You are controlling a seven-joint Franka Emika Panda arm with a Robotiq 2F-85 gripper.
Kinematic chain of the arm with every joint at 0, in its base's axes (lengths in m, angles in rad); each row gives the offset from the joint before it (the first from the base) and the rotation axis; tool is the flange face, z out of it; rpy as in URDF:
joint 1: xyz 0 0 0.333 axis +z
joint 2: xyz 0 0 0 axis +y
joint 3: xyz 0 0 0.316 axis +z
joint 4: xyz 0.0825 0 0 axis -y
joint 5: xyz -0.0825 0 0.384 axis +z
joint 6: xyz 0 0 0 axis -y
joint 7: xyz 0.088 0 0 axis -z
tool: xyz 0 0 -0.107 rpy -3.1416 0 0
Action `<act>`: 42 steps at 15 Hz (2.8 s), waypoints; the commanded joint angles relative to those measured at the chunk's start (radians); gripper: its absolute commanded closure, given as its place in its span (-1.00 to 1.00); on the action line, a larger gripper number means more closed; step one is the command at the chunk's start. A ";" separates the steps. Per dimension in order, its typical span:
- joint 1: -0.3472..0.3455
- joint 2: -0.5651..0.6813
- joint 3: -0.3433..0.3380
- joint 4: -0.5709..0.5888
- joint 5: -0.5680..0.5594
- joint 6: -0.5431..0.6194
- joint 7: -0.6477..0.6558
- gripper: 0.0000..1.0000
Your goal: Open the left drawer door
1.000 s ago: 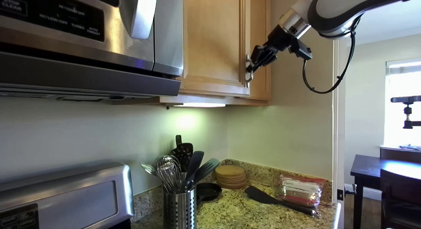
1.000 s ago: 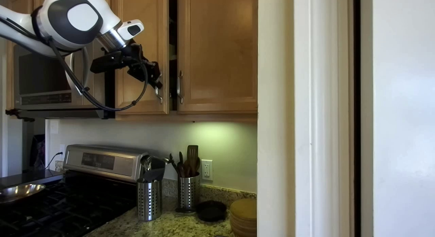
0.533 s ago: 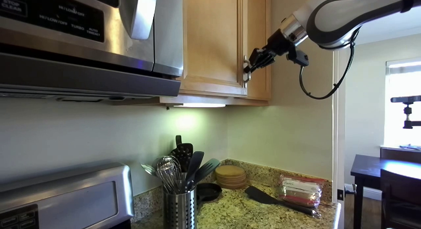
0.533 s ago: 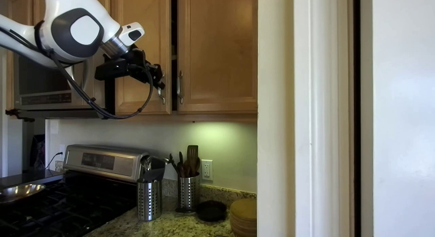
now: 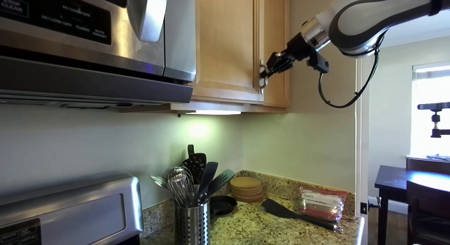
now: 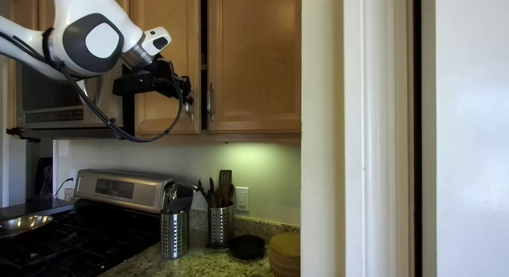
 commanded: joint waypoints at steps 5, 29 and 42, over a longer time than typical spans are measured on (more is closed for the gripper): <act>0.020 -0.020 -0.015 -0.081 0.008 0.055 -0.036 0.84; -0.031 -0.225 0.212 0.184 -0.024 -0.780 0.178 -1.00; -0.104 -0.002 0.224 0.296 -0.055 -0.658 0.266 -1.00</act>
